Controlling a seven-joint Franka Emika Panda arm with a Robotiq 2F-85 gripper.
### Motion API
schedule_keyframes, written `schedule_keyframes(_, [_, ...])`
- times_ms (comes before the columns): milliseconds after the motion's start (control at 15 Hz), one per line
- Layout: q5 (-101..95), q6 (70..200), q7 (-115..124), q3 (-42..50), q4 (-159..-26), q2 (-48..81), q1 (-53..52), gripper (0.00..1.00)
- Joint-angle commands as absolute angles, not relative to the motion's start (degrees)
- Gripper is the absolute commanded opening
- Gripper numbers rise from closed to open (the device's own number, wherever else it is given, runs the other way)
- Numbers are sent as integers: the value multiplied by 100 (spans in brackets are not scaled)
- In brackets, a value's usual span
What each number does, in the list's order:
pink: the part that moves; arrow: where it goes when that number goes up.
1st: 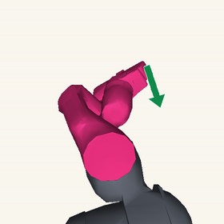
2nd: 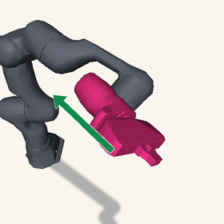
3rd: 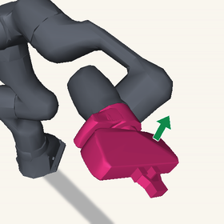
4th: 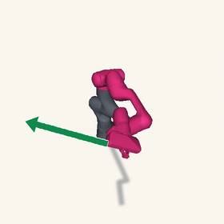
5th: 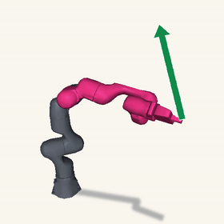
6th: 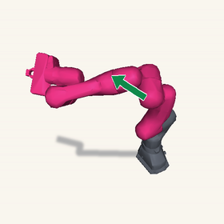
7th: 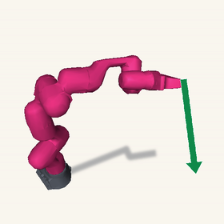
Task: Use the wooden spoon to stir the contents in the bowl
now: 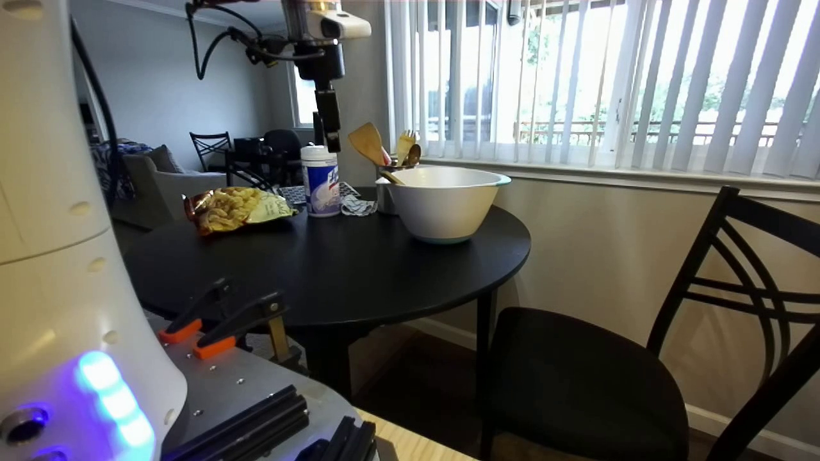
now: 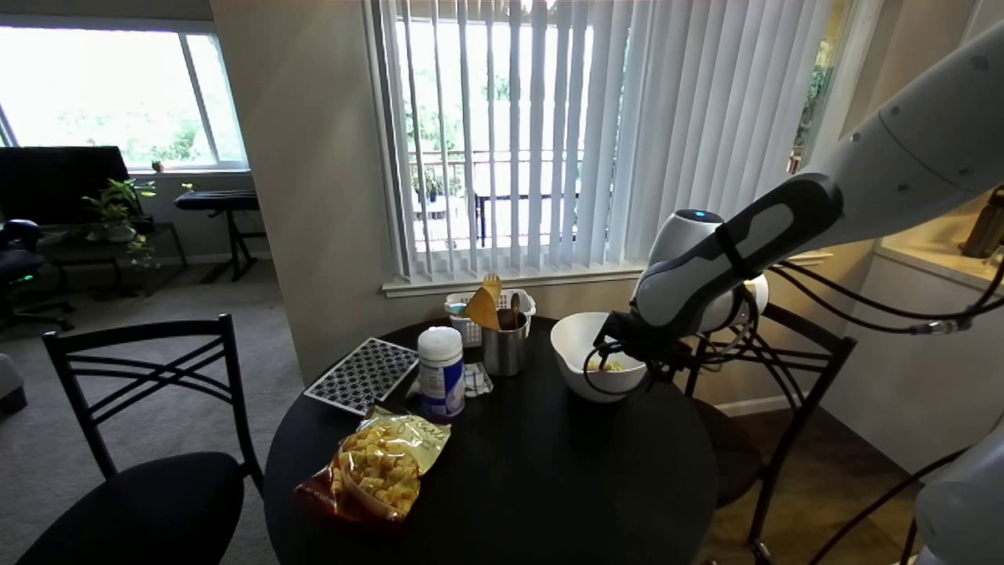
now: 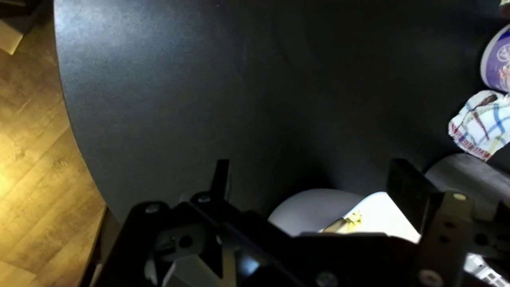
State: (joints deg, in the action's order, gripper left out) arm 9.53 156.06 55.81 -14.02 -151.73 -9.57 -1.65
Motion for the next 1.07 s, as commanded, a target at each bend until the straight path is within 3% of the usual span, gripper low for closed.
schedule_keyframes(0, [801, 15801, 6535, -1212, -14683, -239, -50, 100])
schedule_keyframes(467, [968, 15755, 7156, -566, -14328, 253, -235, 100])
schedule_keyframes(867, [975, 15756, 7319, -547, -14268, 331, -261, 100])
schedule_keyframes(1000, [890, 16389, 8069, -503, -14496, 401, -378, 100])
